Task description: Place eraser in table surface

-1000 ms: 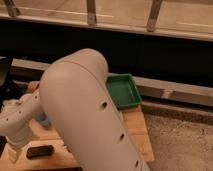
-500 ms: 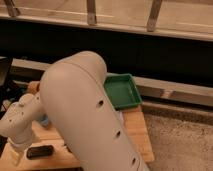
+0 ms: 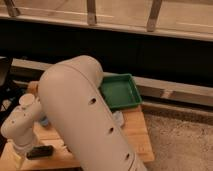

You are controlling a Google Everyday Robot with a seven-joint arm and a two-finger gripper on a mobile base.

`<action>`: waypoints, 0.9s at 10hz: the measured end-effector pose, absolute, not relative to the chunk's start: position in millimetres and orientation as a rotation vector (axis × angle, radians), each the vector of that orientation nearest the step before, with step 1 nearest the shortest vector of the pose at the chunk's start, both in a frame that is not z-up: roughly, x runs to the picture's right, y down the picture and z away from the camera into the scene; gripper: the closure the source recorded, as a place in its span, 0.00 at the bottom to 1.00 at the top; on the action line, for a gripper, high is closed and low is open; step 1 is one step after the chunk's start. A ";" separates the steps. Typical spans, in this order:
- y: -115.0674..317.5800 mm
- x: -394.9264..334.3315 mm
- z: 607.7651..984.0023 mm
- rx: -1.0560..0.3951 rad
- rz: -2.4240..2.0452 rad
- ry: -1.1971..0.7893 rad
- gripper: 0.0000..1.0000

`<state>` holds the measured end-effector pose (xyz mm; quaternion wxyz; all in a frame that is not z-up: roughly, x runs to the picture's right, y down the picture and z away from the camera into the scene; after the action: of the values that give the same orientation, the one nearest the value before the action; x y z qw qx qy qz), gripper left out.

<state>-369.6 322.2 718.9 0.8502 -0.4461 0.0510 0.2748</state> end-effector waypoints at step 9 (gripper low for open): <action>325.9 -363.7 726.9 -0.955 0.582 0.145 0.71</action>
<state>-363.7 325.9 726.9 0.8453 -0.4524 0.0687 0.2759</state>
